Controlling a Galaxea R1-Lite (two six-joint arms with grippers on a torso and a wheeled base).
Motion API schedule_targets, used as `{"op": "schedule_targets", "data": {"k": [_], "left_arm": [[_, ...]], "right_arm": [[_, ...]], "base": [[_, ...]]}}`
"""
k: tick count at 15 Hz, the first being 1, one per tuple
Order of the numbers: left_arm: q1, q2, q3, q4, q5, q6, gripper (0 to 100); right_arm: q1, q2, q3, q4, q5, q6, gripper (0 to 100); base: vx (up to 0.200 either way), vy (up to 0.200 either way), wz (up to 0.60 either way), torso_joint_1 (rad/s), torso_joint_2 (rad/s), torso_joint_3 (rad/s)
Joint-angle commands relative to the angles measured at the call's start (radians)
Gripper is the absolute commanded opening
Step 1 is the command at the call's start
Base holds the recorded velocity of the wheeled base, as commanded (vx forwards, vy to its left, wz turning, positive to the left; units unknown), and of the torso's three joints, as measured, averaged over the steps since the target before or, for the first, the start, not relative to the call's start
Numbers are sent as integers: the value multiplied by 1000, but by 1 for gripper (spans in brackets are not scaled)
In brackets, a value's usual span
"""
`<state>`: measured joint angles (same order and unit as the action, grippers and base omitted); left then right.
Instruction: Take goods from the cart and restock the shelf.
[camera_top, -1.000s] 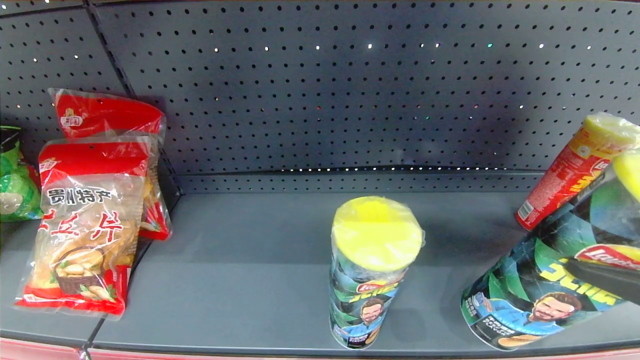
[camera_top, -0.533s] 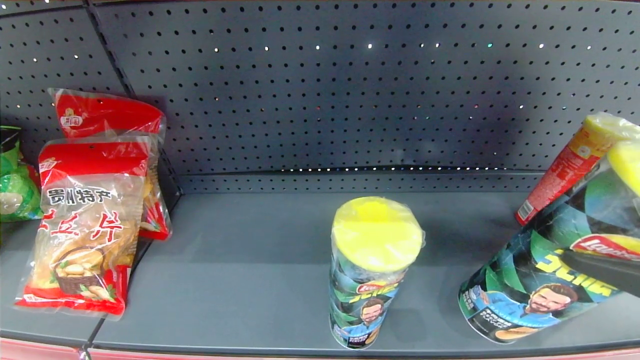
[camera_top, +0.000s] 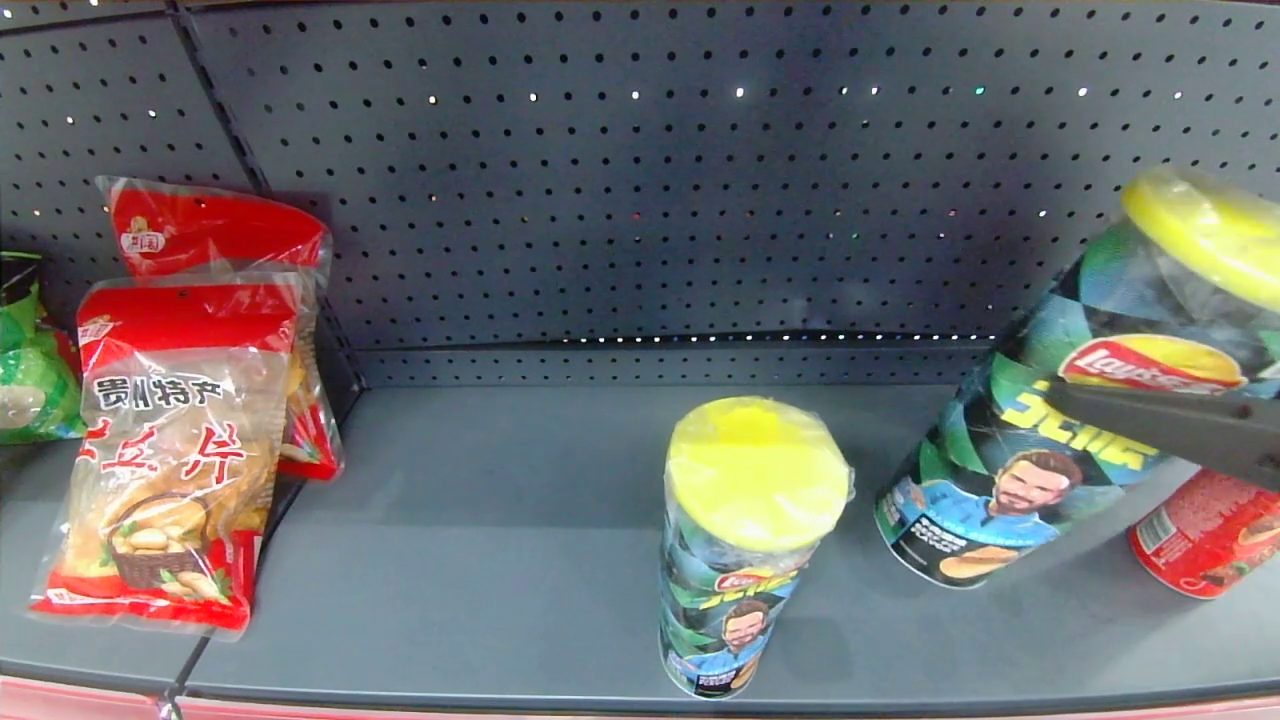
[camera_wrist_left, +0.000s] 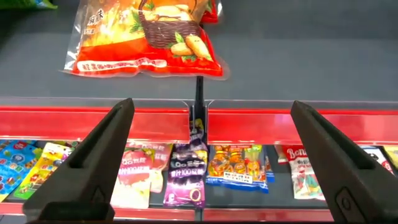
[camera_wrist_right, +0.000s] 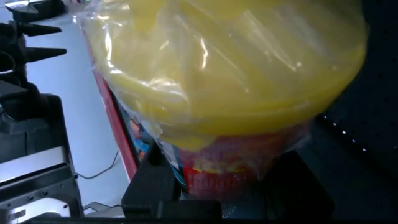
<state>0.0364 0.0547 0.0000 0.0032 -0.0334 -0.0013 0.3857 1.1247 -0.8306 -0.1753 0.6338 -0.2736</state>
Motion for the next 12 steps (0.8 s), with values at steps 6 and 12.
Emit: {"op": "schedule_targets", "data": {"k": [6, 12], "left_arm": [[0, 5, 0, 0, 0, 0, 100], [0, 5, 0, 0, 0, 0, 100]], "right_arm": [[78, 293, -93, -108, -36, 7, 0], [50, 455, -214, -115, -42, -35, 0]], "base": [[0, 0, 0, 0, 0, 0], [0, 0, 0, 0, 0, 0]]}}
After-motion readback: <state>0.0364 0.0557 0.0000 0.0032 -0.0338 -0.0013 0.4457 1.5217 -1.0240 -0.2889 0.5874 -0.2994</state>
